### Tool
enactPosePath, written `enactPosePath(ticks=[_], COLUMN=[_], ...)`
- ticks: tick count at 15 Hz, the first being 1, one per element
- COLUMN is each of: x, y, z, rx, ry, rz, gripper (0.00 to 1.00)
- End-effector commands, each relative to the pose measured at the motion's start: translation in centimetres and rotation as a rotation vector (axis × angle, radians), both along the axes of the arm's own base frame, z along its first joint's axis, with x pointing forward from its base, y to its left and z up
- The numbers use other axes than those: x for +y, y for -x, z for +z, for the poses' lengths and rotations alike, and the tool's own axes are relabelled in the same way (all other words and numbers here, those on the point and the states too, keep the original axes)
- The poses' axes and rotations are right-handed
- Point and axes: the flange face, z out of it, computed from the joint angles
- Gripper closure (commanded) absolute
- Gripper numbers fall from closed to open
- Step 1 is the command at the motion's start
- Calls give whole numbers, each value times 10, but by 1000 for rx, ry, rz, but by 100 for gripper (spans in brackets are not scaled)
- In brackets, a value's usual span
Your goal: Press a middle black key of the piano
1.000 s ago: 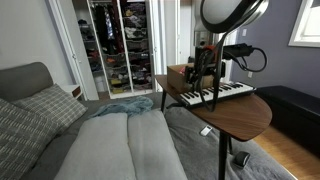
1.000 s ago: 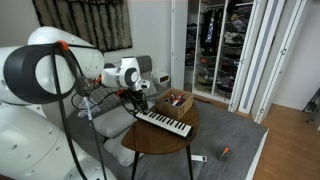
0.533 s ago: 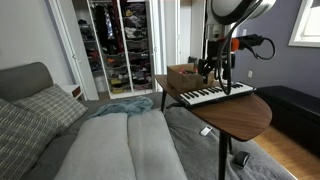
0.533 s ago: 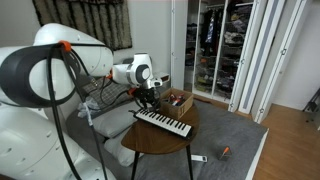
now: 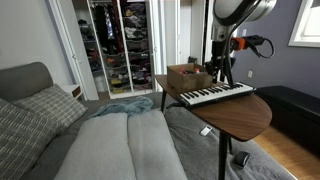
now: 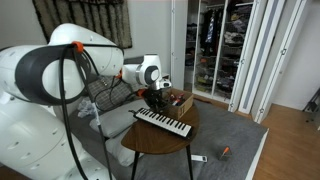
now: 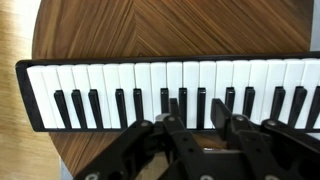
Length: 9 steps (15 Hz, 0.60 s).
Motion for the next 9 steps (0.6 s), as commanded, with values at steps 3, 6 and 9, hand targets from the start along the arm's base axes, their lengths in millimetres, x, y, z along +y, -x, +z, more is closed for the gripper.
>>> enactPosePath(ticks=[3, 6, 9], x=[-11, -18, -24], y=[-13, -14, -16], z=[-12, -15, -17], rx=[6, 9, 4], ry=[9, 10, 11], rz=[41, 38, 37], gripper=[100, 100, 100])
